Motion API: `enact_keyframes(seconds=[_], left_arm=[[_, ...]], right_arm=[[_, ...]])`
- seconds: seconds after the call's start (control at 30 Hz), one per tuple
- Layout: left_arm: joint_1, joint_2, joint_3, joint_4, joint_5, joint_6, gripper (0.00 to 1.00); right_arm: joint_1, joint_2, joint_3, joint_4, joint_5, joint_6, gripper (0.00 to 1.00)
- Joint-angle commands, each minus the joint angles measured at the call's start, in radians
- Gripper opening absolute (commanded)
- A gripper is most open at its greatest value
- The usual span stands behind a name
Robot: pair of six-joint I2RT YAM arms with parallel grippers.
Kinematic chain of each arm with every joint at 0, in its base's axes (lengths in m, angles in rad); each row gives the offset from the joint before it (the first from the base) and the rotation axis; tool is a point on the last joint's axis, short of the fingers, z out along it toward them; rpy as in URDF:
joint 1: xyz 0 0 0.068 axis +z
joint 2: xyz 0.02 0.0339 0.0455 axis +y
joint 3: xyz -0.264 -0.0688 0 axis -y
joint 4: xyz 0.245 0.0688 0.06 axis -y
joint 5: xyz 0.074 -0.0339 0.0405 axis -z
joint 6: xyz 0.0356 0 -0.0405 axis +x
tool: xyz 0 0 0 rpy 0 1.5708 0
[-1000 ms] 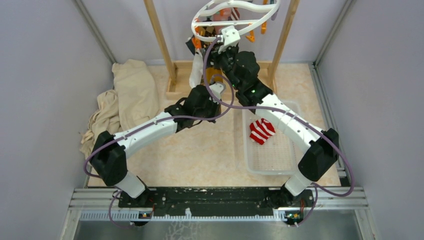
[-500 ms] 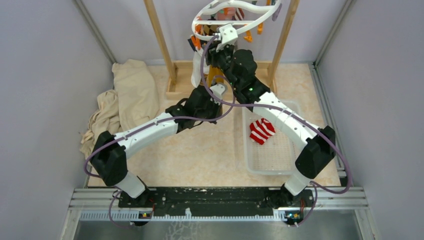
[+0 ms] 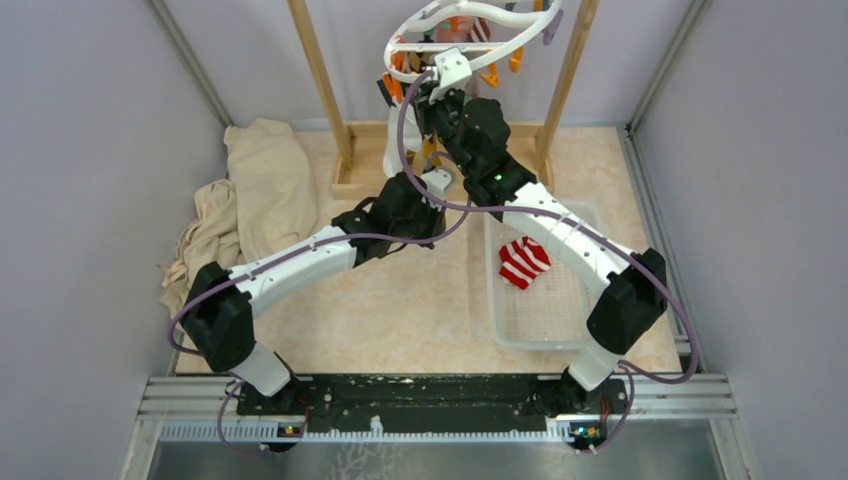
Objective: Remove the socks clipped to the hanger
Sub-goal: Remove the sock from the hanger.
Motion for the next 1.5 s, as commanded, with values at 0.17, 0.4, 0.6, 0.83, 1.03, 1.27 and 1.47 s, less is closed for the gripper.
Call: enact_keyframes(seconds=[0.17,0.4,0.6,0.83,1.03,1.27,1.47], left_arm=[[-0.005,-0.004,0.013,-0.015,-0.006,0.013,0.0],[-0.005,-0.01,0.012,-0.014,-0.014,0.013,0.0],[-0.005,-0.01,0.012,-0.014,-0.014,0.015,0.0],[-0.005,-0.011,0.019,-0.016,-0.009,0.014,0.0],[-0.006,-0.015,0.014,-0.017,-0.01,0.013,0.0],[-0.005,-0.023,0.01,-0.015,-0.009,0.012,0.0],[-0.005,-0.051,0.019,-0.021,-0.003,0.01,0.0]], right_arm=[[-0.008,-0.066,-0.006,0.074,0.006,0.013,0.45],[-0.007,-0.092,-0.038,0.065,0.04,0.019,0.64],[-0.008,-0.085,-0.011,0.034,0.077,0.011,0.68],[-0.008,-0.035,0.066,-0.017,0.082,0.002,0.48],[-0.013,-0.054,0.024,0.002,0.062,0.018,0.03],[-0.019,-0.08,-0.003,0.0,0.047,0.021,0.2],[-0.02,-0.126,-0.056,-0.001,0.036,0.039,0.68]])
